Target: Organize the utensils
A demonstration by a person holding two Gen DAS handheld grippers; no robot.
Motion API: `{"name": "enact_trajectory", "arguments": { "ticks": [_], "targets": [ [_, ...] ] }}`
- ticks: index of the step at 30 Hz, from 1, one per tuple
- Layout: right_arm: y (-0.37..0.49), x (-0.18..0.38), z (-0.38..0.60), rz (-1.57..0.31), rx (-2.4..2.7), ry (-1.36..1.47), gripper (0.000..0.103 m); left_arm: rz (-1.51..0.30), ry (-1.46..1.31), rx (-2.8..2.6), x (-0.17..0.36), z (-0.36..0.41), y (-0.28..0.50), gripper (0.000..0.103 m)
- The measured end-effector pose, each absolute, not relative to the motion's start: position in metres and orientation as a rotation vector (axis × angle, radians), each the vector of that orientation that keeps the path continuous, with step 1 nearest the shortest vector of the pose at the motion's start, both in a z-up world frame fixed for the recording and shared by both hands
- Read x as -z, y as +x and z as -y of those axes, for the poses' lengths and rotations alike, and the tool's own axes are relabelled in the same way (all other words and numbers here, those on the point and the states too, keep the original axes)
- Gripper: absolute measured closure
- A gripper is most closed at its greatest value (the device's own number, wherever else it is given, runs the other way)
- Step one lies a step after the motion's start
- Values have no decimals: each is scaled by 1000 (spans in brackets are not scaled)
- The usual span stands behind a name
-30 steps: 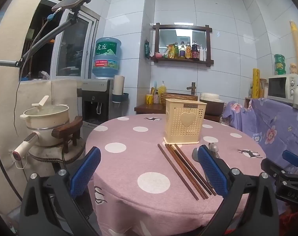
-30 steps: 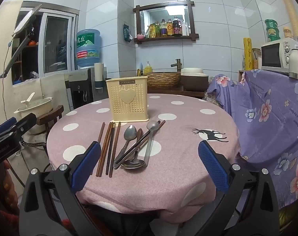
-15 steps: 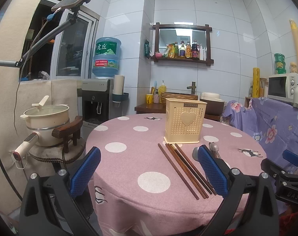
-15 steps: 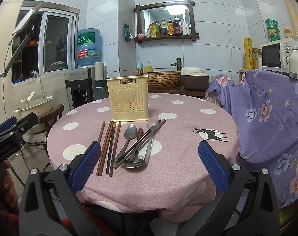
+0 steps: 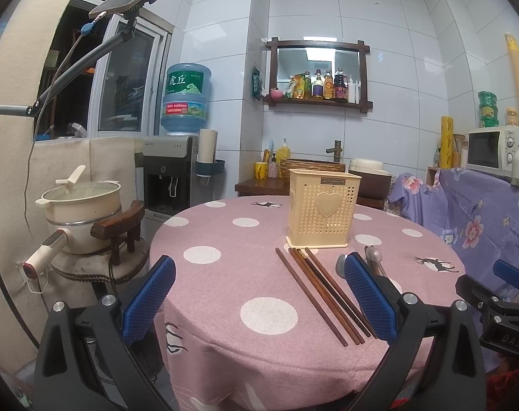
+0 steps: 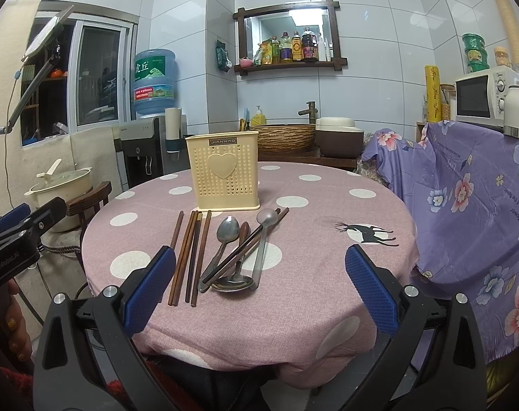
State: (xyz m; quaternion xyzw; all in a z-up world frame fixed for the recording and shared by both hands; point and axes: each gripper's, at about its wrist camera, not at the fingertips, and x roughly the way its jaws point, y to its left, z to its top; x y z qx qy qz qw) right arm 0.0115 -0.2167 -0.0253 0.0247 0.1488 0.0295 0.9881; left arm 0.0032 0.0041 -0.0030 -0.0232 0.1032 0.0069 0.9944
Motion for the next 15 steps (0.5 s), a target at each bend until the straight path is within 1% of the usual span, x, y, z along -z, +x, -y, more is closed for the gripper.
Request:
{"name": "enact_trajectory", "arguments": {
  "ticks": [15],
  "targets": [
    [11,25,217,-300,-59,49,5,-210,-47,-15,4,-5,3,5]
  ]
}}
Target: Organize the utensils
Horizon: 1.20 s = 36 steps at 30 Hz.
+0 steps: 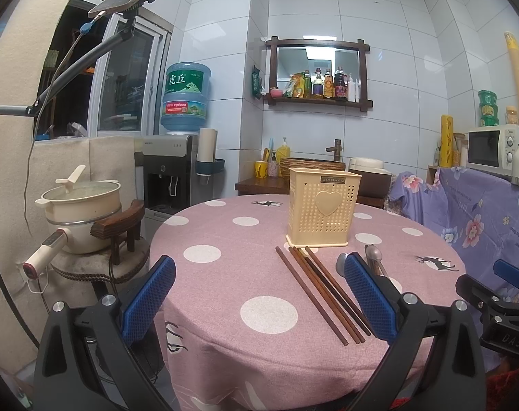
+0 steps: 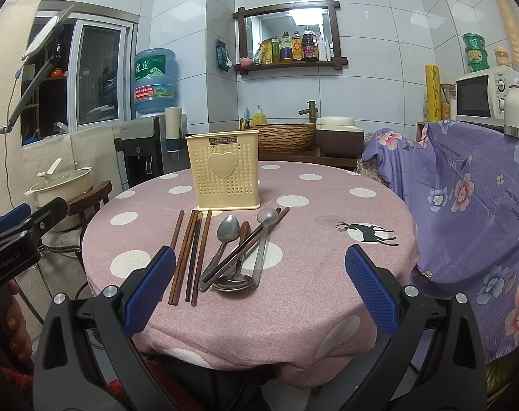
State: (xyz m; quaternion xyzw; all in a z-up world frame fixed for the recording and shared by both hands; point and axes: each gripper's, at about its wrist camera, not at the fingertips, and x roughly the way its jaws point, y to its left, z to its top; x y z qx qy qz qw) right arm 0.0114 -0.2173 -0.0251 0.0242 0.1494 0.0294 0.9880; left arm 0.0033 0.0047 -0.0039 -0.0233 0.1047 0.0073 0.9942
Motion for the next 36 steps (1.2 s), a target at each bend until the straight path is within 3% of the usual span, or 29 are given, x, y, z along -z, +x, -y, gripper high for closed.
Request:
{"name": "enact_trajectory", "arguments": {
  "ticks": [36],
  "targets": [
    [12,23,217,-302,-59,47,5,-215,-44,-15,5,-4,5,5]
  ]
}}
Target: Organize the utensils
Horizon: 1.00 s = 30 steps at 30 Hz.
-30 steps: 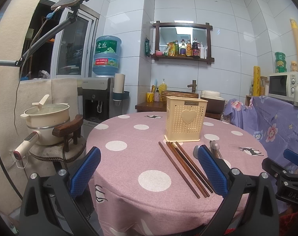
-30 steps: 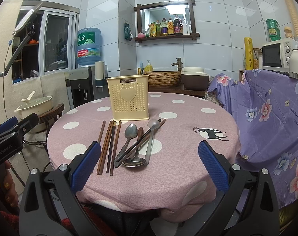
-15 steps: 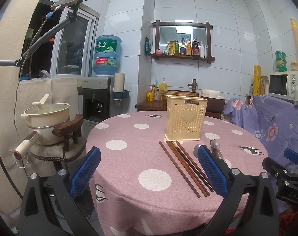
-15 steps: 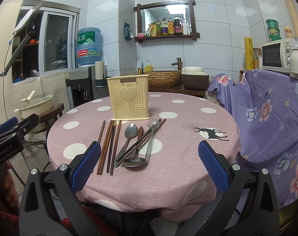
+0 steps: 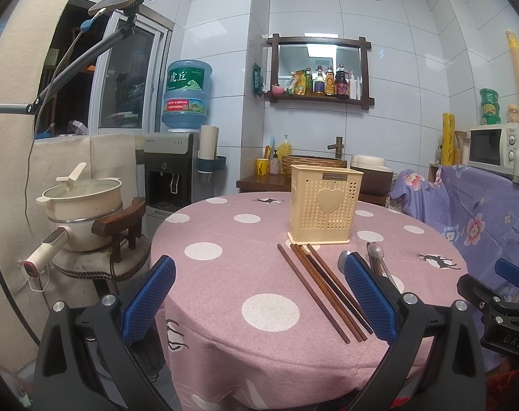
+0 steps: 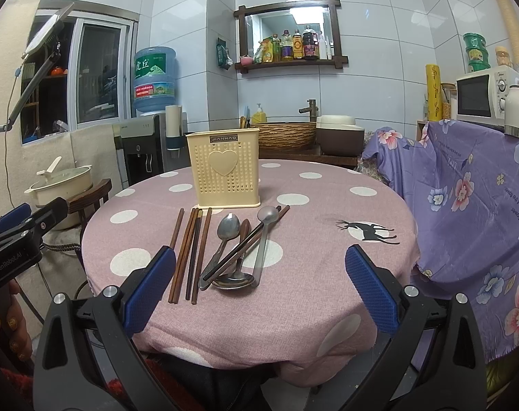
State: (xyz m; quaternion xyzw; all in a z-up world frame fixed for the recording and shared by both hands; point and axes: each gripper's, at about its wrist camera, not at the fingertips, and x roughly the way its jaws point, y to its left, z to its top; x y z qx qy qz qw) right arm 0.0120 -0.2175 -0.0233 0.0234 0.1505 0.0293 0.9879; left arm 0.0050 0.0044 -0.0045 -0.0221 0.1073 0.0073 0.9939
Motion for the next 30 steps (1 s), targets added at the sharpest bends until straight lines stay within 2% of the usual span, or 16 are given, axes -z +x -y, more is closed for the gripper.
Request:
{"name": "enact_trajectory", "arguments": {
  "ticks": [13,18,22,30],
  "targets": [
    [28,40,214,-364,-64,26,5,-280,-61,-7,22,-16,17,5],
    [60,44,229,-461,-66,53,5,-397,-68,24,26,-24,47,5],
    [91,47,240,-525,-90,63,5,-560,-49,45,37,-29,89,6],
    [165,44,240,-645,-136,52,14,-665,-1,113,38,-22,148,21]
  ]
}}
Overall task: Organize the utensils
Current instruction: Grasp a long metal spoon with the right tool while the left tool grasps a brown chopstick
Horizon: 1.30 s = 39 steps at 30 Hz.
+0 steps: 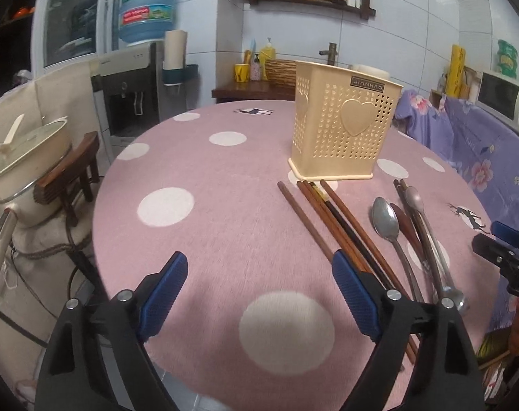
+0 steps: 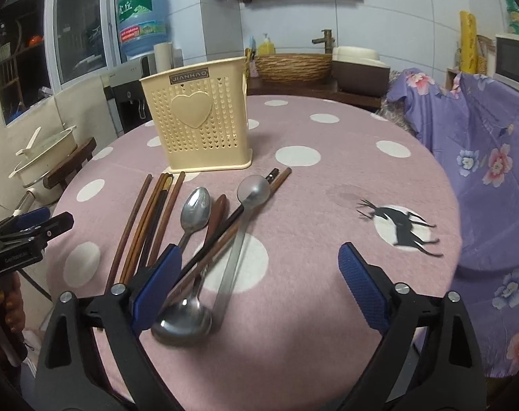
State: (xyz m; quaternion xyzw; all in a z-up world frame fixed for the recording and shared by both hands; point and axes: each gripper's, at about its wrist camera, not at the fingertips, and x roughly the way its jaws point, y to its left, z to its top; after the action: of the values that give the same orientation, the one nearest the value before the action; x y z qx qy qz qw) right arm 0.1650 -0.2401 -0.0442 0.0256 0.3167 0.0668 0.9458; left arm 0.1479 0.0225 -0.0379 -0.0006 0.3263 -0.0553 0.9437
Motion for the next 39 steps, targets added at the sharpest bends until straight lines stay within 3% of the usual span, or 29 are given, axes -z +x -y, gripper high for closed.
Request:
{"name": "enact_trajectory", "arguments": {
  "ticks": [7,15,23,32,39],
  "targets": [
    [218,51,237,-748,-138,75,27,-772,-7,165,41,-10,200,42],
    [231,49,232,-754,-118,56,28,-913,13,184,58,12,242,64],
    [237,50,234,-767,-90,43,28,-957,20,142,58,12,259,67],
    [265,58,222,-822,-77,37,34,-966,63,143,58,15,277,81],
    [287,67,215,-870,-42,41,49,-961,84,138,59,21,280,88]
  ]
}}
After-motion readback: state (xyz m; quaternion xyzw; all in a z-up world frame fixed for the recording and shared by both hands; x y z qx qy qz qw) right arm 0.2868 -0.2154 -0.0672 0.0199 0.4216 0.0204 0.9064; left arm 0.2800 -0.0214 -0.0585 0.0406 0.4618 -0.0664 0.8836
